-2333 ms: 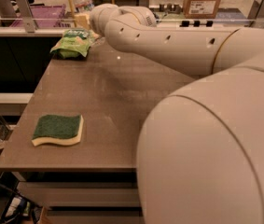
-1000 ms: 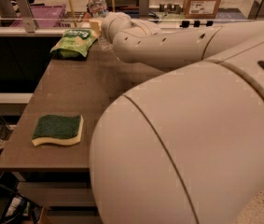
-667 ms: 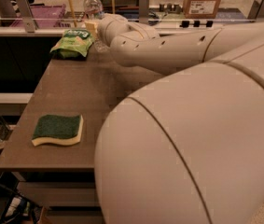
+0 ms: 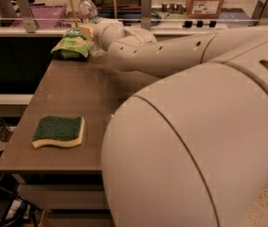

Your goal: Move water bottle near green rice chip bag

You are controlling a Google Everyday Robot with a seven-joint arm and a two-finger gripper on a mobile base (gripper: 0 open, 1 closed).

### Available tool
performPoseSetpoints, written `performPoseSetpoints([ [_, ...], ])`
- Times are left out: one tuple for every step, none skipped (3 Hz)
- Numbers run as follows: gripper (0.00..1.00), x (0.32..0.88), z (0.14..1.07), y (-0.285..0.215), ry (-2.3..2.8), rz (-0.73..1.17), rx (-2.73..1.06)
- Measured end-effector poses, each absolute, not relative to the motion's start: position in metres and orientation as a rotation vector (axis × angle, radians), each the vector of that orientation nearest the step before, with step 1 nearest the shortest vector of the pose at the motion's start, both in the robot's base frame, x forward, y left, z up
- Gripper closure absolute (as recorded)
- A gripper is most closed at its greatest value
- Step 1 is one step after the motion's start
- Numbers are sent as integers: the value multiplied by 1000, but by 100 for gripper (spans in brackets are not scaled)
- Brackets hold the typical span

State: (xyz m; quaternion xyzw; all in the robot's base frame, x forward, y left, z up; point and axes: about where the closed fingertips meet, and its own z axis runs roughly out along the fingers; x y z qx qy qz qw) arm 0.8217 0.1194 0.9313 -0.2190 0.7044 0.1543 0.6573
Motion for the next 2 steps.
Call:
performPoseSetpoints([
  [100,831,921,126,1599,389,-482],
  [100,845,913,123,1593,418,-447],
])
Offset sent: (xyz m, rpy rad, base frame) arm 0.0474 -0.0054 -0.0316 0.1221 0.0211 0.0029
